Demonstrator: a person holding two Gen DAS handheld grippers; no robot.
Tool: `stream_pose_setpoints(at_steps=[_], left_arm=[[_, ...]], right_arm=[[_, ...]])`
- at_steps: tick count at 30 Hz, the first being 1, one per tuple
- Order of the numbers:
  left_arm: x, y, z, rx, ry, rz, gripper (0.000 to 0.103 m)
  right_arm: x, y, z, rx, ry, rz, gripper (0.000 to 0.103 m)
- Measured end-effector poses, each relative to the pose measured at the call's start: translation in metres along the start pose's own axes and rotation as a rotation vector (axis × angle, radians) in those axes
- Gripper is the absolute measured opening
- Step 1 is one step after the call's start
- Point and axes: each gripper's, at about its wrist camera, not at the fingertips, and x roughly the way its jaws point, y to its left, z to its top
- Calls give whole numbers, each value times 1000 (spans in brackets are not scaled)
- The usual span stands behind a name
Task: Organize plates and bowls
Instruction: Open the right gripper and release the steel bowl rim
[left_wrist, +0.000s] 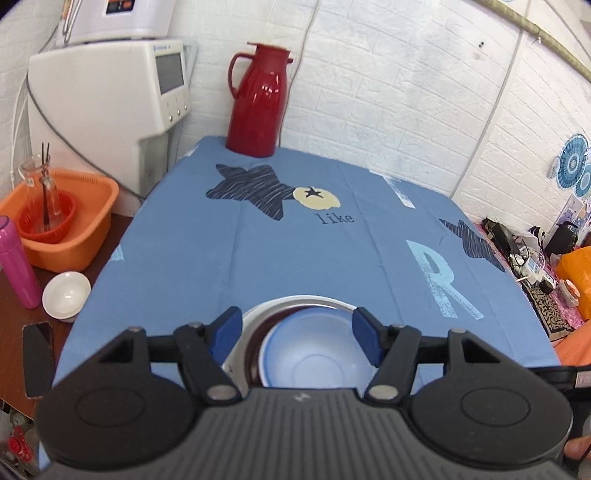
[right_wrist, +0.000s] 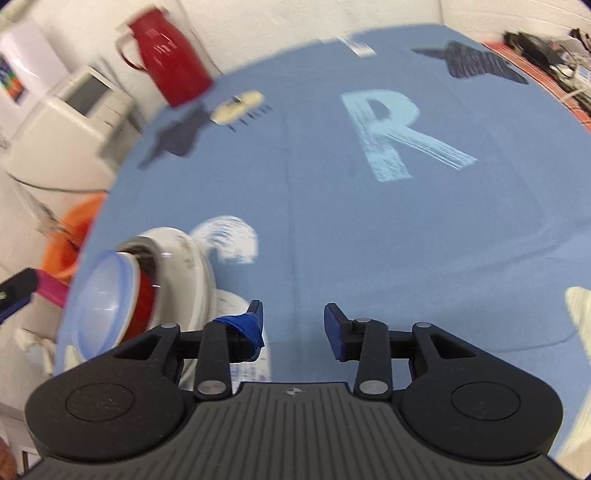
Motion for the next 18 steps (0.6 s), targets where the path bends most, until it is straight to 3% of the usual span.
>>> stream_pose_setpoints(at_steps=[6,9,15,18], left_arm=[[-31,-47,-39,74,-143,73,66],[-45,-65,-64,110,-165,92,66],[-63,-78,-114,162,-138,79,67],[-74,-82,-138,179,-139,71,67]], right_arm=[[-24,-13,-39,108,-229,99,23],[-25,-20,-57,142,-210,121,24],[-46,-37,-92,183,-250,28,25],[-56,-46,-109,210,-261,21,26]])
